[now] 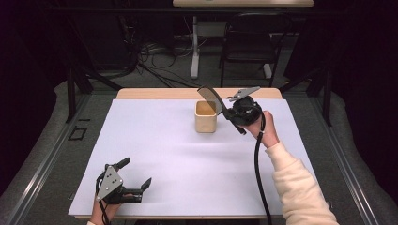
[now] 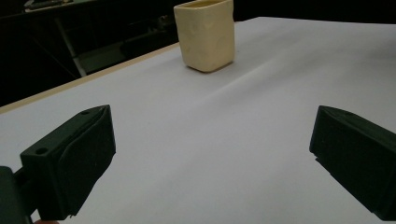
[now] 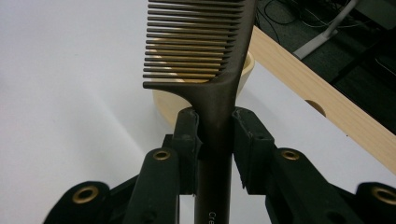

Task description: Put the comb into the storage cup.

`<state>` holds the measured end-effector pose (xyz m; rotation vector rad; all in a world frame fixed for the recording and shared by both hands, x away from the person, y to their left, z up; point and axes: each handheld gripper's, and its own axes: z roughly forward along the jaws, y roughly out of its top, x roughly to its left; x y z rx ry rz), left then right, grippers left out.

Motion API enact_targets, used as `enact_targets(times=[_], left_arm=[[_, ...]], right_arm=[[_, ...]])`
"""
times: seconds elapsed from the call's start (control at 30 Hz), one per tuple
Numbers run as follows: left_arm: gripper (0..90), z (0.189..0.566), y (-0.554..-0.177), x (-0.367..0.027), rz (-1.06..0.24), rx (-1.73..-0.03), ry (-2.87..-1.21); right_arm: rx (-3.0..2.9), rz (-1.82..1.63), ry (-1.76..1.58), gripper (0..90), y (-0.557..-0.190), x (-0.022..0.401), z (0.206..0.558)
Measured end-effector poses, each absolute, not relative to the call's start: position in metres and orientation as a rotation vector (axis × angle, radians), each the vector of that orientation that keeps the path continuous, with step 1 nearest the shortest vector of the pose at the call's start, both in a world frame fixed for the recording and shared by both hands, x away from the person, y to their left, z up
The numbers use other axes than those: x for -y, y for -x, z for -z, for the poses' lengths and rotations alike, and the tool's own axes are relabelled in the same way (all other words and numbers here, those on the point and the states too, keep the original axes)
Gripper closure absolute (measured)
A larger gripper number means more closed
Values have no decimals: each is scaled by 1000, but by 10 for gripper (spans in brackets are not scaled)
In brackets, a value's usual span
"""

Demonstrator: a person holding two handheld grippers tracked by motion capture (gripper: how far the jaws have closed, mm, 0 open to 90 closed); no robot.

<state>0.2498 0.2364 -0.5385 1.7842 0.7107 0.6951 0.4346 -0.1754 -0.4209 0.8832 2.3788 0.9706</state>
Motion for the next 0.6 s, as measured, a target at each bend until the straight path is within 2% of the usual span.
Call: enact_targets(times=[0.6], left_arm=[[3,539,-250,-236,-693,-709,-1784]], right_arm=[[-2366,-978,-876,721,-442,166,415]])
